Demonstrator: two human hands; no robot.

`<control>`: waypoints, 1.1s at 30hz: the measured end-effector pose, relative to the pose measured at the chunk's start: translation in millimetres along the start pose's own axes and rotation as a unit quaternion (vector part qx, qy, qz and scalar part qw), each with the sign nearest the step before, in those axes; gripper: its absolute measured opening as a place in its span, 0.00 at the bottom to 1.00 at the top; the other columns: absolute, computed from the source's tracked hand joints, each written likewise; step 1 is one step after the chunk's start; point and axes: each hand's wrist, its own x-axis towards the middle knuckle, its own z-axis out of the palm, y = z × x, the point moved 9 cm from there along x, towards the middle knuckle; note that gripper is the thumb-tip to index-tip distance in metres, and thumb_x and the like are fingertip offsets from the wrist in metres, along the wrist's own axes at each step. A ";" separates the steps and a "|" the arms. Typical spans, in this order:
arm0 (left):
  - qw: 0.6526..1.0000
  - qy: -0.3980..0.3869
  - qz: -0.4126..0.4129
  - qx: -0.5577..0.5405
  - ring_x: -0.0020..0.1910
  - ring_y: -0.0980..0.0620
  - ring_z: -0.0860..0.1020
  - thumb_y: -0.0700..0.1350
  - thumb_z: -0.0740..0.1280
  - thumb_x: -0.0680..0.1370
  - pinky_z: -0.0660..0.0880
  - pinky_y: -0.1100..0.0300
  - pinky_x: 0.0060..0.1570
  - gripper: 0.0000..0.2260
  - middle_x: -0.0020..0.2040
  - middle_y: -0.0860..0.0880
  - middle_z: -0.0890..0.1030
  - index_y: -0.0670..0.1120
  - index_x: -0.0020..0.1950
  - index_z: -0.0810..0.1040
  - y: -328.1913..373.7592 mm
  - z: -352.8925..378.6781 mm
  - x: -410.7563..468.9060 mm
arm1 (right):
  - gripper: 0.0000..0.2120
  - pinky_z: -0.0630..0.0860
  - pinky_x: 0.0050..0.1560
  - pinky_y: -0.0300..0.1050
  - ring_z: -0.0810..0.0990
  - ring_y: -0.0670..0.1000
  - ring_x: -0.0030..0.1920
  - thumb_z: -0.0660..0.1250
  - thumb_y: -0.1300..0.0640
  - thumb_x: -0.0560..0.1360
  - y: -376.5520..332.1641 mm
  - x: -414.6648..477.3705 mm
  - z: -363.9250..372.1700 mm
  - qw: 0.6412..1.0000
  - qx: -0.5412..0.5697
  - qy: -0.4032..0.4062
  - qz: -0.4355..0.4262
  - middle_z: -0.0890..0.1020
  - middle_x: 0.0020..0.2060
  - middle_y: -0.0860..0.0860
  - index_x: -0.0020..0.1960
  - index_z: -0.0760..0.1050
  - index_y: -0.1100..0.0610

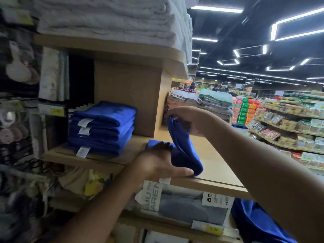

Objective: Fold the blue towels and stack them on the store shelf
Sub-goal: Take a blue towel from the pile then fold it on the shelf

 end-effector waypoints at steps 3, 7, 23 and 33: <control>0.975 0.103 -0.068 -0.184 0.65 0.50 0.75 0.57 0.63 0.75 0.70 0.58 0.59 0.26 0.68 0.50 0.77 0.51 0.71 0.73 -55.5 -28.0 -14.3 | 0.14 0.62 0.26 0.36 0.66 0.47 0.23 0.68 0.58 0.75 2.1 1.0 9.7 0.997 -0.076 0.028 -0.008 0.71 0.27 0.51 0.32 0.70 0.55; 0.933 0.162 -0.104 -0.305 0.63 0.43 0.78 0.47 0.57 0.83 0.71 0.46 0.67 0.15 0.61 0.43 0.82 0.44 0.60 0.81 -82.6 -29.3 -14.8 | 0.16 0.63 0.20 0.31 0.65 0.45 0.16 0.65 0.59 0.79 14.4 5.0 45.9 0.985 -0.170 -0.001 0.010 0.68 0.25 0.53 0.32 0.69 0.56; 0.978 0.050 -0.106 -0.170 0.75 0.47 0.67 0.42 0.54 0.82 0.64 0.57 0.73 0.25 0.79 0.45 0.65 0.46 0.79 0.63 -55.7 -34.0 50.3 | 0.18 0.71 0.56 0.48 0.77 0.58 0.62 0.57 0.49 0.85 38.4 -20.5 3.6 0.862 -0.473 0.100 -0.152 0.79 0.62 0.58 0.63 0.76 0.61; 0.994 -0.079 -0.068 0.021 0.81 0.51 0.50 0.50 0.48 0.86 0.46 0.57 0.79 0.25 0.83 0.46 0.54 0.41 0.82 0.55 -66.3 25.3 61.6 | 0.35 0.53 0.78 0.54 0.52 0.50 0.81 0.48 0.33 0.81 103.2 1.8 6.9 0.833 -0.522 0.112 -0.145 0.58 0.81 0.49 0.79 0.60 0.54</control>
